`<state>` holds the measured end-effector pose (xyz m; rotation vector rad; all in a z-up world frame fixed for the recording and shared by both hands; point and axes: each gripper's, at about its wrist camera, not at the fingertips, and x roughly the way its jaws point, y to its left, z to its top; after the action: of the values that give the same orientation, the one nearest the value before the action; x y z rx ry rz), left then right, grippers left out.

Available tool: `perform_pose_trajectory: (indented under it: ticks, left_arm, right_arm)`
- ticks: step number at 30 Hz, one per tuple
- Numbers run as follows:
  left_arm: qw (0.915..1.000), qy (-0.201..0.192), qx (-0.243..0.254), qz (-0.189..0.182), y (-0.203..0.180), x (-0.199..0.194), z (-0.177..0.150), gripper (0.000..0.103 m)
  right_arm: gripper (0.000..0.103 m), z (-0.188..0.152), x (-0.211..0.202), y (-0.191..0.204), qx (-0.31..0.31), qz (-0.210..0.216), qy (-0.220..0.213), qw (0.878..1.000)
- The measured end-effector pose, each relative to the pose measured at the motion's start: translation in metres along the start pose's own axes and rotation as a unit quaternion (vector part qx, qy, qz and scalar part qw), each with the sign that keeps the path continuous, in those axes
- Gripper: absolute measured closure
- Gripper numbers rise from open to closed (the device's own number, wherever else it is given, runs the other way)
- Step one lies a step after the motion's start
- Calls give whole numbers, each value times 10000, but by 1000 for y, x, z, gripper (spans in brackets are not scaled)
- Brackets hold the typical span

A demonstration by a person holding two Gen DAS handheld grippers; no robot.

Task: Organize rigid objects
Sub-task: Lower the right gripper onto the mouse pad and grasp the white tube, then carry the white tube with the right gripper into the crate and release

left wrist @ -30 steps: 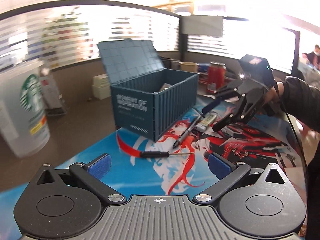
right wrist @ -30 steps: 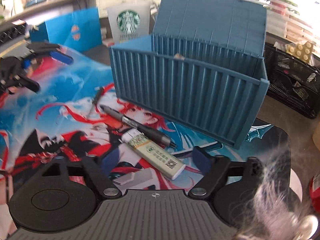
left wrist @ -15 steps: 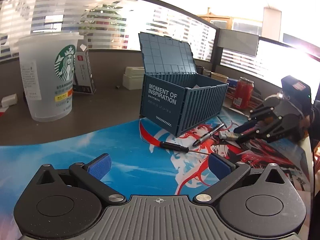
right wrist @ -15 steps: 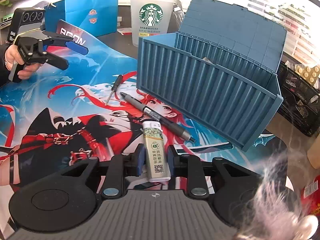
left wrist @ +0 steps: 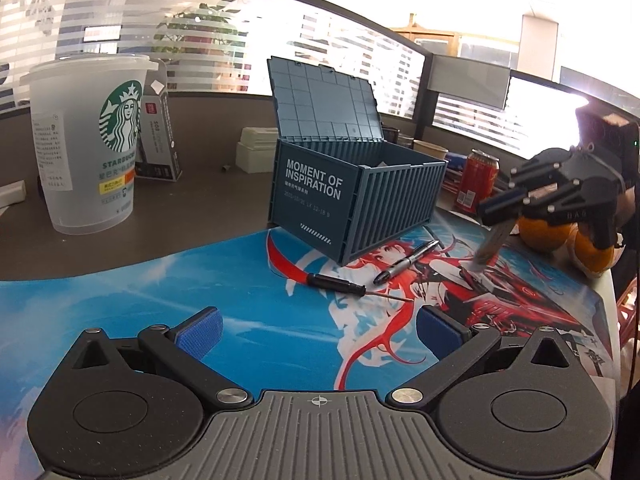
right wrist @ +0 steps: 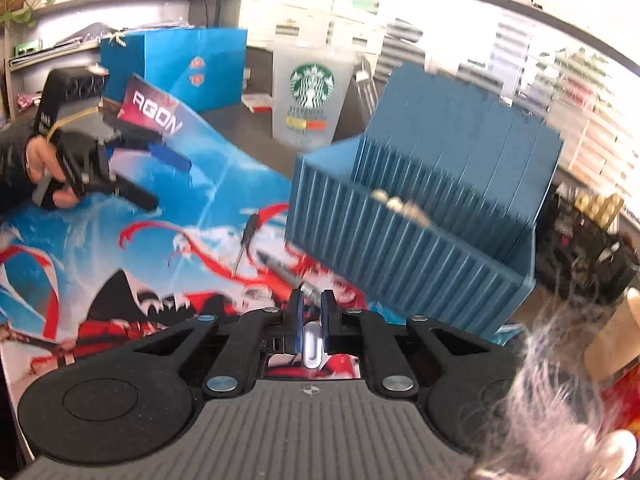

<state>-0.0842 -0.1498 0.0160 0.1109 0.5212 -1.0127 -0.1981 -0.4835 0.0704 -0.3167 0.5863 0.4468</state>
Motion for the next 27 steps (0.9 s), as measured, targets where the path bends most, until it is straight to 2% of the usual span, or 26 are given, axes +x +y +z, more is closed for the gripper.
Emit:
perform_pose_trajectory:
  ticks: [11, 18, 22, 27]
  left_arm:
    - [9999, 71, -137, -76, 4, 1, -1, 0]
    - [9998, 120, -115, -116, 3, 2, -1, 0]
    - [9997, 141, -160, -111, 5, 2, -1, 0]
    - [9996, 190, -144, -122, 4, 4, -1, 0]
  right_arm:
    - [95, -2, 8, -5, 199, 77, 31, 9998]
    - [95, -4, 6, -10, 429, 71, -162, 9989]
    - [95, 11, -4, -18, 467, 81, -379, 9982]
    - [95, 43, -18, -36, 585, 165, -882, 9942]
